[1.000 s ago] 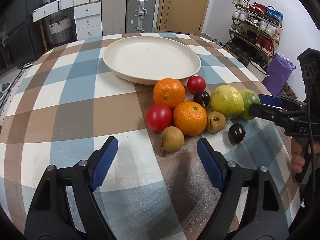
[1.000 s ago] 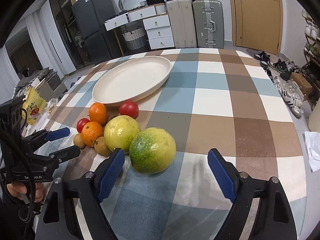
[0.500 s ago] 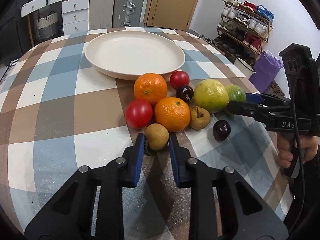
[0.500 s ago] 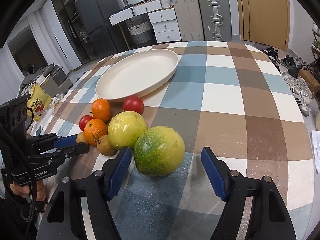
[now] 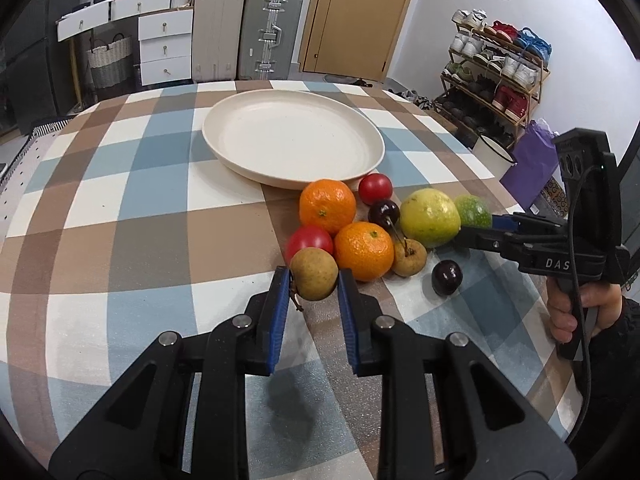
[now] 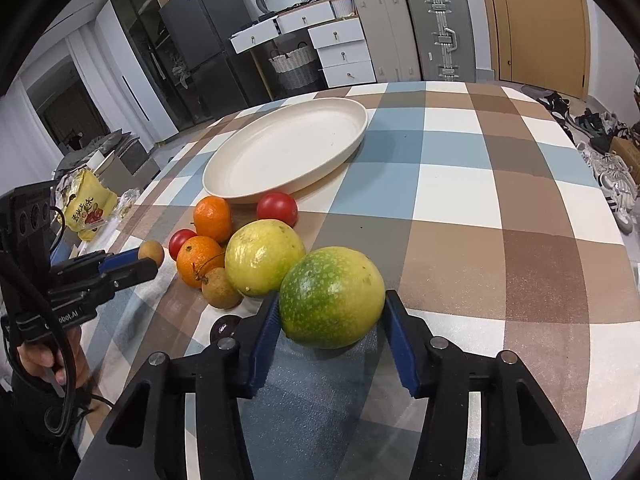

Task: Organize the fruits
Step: 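Grasp the small brown pear with the left tool while the right tool grasps the green citrus, then carry the pear with the left tool onto the white plate while the right tool places the green citrus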

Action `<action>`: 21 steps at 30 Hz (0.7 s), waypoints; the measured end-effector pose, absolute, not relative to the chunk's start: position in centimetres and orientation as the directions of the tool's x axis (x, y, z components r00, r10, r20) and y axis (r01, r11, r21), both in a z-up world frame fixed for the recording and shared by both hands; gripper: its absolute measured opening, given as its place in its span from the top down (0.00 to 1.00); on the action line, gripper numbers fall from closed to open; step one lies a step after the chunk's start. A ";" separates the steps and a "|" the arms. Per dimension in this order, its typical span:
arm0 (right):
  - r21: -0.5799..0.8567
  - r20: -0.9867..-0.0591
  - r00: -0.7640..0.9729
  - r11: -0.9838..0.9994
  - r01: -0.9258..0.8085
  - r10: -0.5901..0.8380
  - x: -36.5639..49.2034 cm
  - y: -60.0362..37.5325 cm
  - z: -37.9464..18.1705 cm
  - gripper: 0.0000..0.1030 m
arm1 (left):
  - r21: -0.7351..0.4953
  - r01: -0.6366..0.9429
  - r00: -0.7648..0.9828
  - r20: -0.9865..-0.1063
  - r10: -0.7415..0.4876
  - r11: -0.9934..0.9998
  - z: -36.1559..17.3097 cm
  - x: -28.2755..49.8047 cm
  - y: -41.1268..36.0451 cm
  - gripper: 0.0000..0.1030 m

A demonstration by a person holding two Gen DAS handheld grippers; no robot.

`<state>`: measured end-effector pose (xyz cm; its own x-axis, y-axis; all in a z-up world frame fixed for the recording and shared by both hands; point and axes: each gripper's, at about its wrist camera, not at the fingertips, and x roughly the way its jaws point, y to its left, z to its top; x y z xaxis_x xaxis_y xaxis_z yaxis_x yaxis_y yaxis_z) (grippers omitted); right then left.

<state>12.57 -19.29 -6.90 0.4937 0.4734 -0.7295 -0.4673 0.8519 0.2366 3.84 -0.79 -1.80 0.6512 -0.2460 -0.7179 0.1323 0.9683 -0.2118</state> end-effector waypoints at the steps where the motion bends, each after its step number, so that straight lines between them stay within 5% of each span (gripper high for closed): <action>1: 0.235 -0.728 0.496 0.852 -0.469 0.473 12.5 -19.3 -6.9 0.51 | -0.211 0.131 0.655 -0.715 -0.245 0.969 -1.6 3.8 -0.7 0.79; 21: 0.225 -0.628 0.581 0.836 -0.501 0.518 10.6 -17.6 -1.8 0.51 | -0.200 0.153 0.730 -0.637 -0.247 0.968 2.8 4.3 0.2 0.79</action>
<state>10.57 -17.61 -1.77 0.5814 0.5176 -0.6278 -0.5007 0.8358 0.2254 4.28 0.23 2.76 0.7300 -0.2468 -0.6373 0.1527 0.9678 -0.2000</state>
